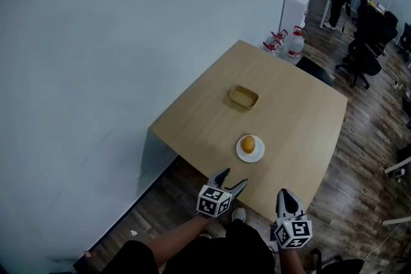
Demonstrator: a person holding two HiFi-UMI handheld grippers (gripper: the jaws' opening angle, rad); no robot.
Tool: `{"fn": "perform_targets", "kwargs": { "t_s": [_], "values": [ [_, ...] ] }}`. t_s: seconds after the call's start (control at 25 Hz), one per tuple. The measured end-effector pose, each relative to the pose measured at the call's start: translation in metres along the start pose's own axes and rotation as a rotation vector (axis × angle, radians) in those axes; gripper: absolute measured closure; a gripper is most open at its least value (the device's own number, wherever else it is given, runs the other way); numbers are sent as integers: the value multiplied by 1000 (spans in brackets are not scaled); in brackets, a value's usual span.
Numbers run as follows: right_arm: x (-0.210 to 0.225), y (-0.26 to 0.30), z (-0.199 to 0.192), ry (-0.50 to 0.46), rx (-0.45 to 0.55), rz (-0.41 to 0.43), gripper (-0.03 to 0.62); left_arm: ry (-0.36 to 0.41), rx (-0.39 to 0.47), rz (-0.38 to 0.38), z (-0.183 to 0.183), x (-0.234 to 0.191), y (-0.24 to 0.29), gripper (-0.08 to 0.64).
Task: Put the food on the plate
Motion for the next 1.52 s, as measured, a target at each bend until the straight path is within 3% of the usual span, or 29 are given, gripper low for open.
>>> {"fn": "perform_targets", "kwargs": {
  "t_s": [0.2,0.24,0.32,0.44,0.6,0.84,1.12,1.52],
  "values": [
    [-46,-42,9,-2,29,-19,532,30,130,-48,26,37,-90,244],
    [-55,-48,10,-10,29,-17,532,31,151,-46,30,41,-107,295],
    [-74,-58,9,-24,30,-6,532,10,182,-55,36,48,-137,470],
    [-103,-75,6,-47,32,17,532,-6,224,-39,42,55,-178,508],
    [-127,-95,2,-57,52,-19,532,76,277,14,47,60,-217,535],
    [-145,-115,0,-127,72,-73,532,105,309,43,51,50,-246,540],
    [-159,-110,0,-195,74,-94,532,138,313,57,49,38,-254,540],
    [-155,-102,10,-193,111,-92,532,145,317,50,59,36,-235,540]
  ]
}}
Point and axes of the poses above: the fingertips, and each gripper's own axes: y forward along the fingers, x to its right, z out of its top, the point moved 10 cm from there along -y, backward along the fingers, and after that the axes turned 14 degrees about x, right-handed, at the moved point
